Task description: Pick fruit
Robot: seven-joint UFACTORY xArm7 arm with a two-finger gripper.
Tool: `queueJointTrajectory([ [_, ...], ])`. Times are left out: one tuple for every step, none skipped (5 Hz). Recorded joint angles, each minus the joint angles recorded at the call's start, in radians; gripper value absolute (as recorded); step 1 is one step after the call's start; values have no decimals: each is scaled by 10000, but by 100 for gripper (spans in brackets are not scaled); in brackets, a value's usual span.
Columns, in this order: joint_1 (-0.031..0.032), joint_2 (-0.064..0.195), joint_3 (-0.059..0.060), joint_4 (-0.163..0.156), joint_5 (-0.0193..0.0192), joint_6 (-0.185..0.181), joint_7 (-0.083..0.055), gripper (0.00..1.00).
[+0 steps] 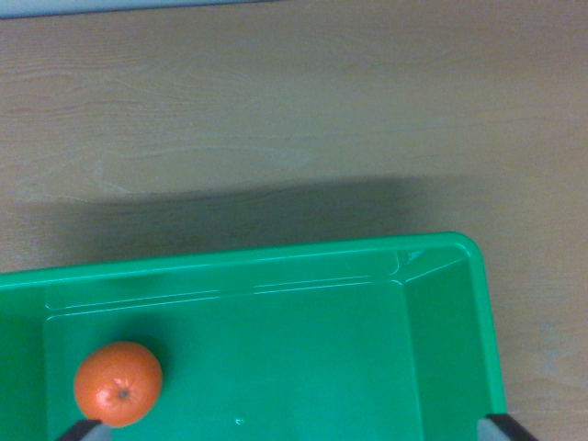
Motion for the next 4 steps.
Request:
queueJointTrajectory([
  [15,57,19,-118,14,-142,-46,0],
  [15,57,19,-118,14,-142,-46,0],
  [36,134,45,-277,34,-336,-108,0],
  [36,134,45,-277,34,-336,-108,0],
])
